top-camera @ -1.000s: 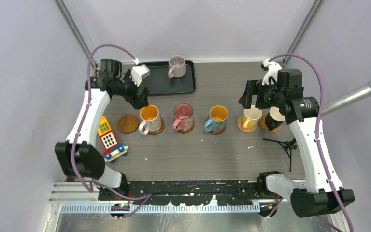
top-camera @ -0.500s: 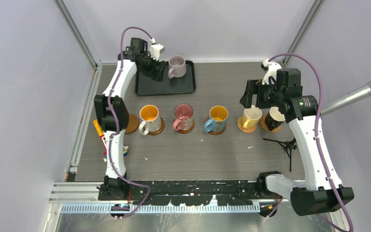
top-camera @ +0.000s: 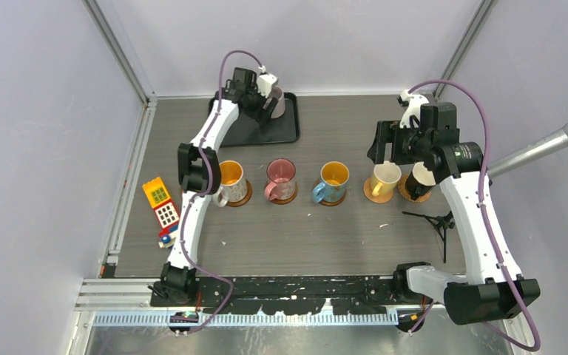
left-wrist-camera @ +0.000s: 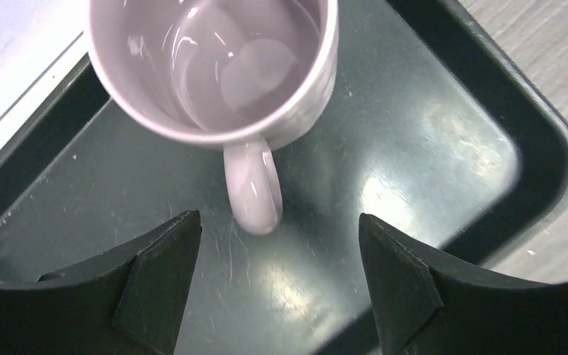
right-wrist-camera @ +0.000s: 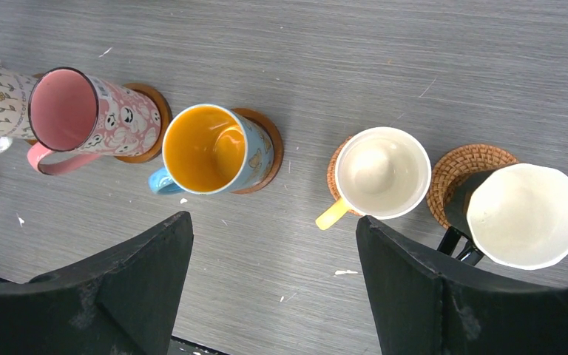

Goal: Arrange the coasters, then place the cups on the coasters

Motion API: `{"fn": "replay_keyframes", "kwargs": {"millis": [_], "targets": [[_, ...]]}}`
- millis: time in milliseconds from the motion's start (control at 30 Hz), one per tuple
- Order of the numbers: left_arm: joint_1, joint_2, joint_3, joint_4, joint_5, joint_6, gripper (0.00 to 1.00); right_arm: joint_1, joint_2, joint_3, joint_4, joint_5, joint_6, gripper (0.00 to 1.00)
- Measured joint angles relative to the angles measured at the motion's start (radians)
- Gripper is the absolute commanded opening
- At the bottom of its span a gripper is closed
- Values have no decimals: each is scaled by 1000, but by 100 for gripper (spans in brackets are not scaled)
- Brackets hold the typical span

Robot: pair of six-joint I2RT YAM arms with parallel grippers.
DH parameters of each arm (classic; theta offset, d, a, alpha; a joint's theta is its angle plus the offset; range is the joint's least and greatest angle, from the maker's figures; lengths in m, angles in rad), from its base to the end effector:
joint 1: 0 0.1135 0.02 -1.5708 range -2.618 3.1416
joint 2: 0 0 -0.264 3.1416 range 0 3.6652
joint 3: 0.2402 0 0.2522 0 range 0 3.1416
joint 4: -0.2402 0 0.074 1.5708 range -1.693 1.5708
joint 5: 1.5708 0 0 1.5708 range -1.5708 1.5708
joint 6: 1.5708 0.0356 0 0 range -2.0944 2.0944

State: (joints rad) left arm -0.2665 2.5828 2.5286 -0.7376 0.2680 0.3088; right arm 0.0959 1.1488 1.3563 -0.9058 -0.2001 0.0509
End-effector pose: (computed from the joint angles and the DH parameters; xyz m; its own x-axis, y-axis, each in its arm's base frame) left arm 0.5453 -0.1586 0.2230 -0.5223 0.4464 -0.7266 0.6216 0.7826 0.0340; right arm 0.2209 0.0284 0.3935 -0.6516 -0.0126 -0.7584 -0.2125 0.9629 0.1666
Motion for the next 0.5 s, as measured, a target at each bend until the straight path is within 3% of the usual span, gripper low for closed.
{"fn": "replay_keyframes", "kwargs": {"millis": [100,200,267,500], "targets": [[-9,54,40,32,-24,22,66,0,10,0,2,0,0,85],[-13,67,41,51,-42,42,42,0,14,1,6,0,0,85],[-14,68,41,71,-58,53,31,0,18,3,9,0,0,85],[-12,68,40,115,-104,68,8,0,19,10,16,0,0,85]]}}
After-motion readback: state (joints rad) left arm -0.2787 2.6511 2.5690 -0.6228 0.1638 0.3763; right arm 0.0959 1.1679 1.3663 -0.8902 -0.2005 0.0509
